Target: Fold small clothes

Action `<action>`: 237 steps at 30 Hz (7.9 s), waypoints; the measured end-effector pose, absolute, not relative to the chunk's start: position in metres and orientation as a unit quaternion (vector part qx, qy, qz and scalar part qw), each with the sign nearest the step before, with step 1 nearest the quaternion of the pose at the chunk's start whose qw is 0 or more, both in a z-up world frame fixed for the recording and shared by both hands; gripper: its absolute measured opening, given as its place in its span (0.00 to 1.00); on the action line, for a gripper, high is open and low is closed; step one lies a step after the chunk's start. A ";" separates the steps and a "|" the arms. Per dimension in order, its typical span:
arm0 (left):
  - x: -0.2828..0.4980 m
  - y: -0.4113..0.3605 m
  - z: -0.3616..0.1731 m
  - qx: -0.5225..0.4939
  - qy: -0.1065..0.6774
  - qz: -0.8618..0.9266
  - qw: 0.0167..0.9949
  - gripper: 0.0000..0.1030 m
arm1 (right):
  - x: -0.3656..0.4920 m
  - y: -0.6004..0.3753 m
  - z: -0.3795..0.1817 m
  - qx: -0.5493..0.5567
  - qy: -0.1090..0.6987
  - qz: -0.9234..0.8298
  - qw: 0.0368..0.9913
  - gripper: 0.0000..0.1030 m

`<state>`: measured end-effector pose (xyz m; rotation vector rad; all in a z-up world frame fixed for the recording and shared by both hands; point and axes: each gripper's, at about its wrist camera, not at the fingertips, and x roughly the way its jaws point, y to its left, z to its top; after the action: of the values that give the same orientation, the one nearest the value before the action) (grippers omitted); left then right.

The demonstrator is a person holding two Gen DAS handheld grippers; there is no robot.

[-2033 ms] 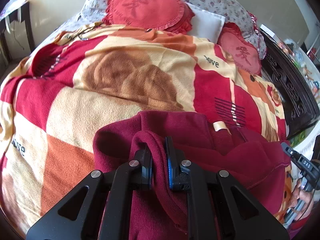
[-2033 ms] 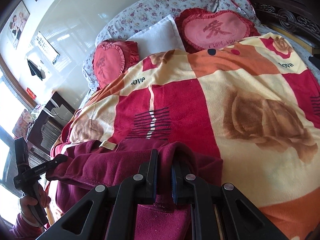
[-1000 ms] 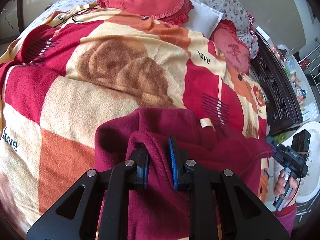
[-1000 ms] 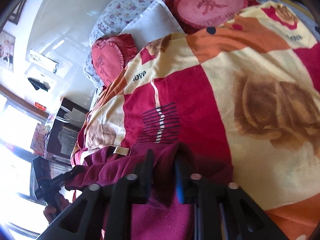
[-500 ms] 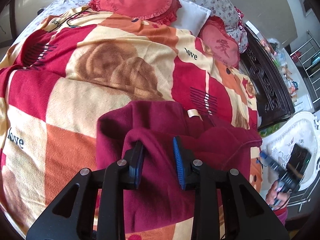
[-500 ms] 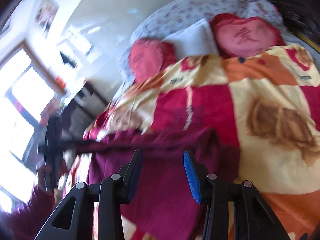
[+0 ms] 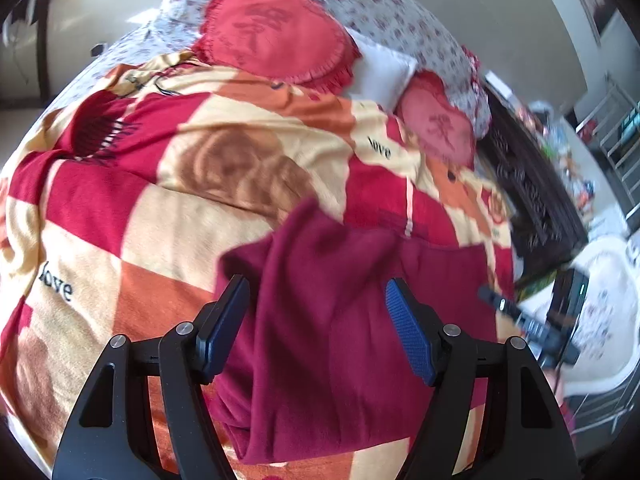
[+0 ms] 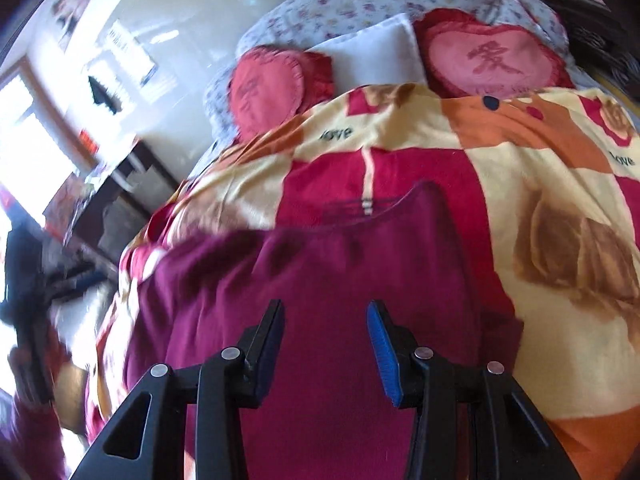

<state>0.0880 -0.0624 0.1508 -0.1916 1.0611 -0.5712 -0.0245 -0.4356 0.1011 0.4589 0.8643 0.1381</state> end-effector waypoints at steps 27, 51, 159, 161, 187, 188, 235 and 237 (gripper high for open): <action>0.077 -0.062 0.091 -0.066 0.509 -0.252 0.820 0.69 | -0.045 -0.470 0.091 0.271 0.417 -0.016 0.867 0.46; -0.005 -0.041 0.067 -0.040 0.527 -0.342 0.777 0.69 | -0.174 -0.426 0.064 0.236 0.448 0.036 0.862 0.11; -0.014 0.015 0.026 -0.173 0.518 -0.281 0.789 0.64 | 0.114 -0.116 0.075 -0.042 0.548 0.069 0.833 0.76; -0.012 0.015 0.025 -0.172 0.518 -0.282 0.789 0.65 | 0.116 -0.107 0.071 -0.065 0.544 0.060 0.834 0.84; 0.036 -0.020 0.036 -0.153 0.500 -0.313 0.793 0.79 | 0.098 -0.150 0.083 0.017 0.519 0.095 0.849 0.24; 0.041 -0.022 0.034 -0.156 0.501 -0.322 0.788 0.82 | 0.098 -0.153 0.083 0.028 0.520 0.099 0.848 0.23; 0.073 -0.033 0.022 -0.193 0.522 -0.314 0.769 0.75 | 0.105 -0.143 0.074 0.003 0.535 0.065 0.842 0.36; 0.078 -0.037 0.025 -0.204 0.522 -0.302 0.771 0.78 | 0.101 -0.159 0.077 0.046 0.535 0.086 0.839 0.28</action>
<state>0.0783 -0.0369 0.0255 -0.4416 1.1323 -0.6556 0.1010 -0.1594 0.0767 0.0979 1.1310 0.1828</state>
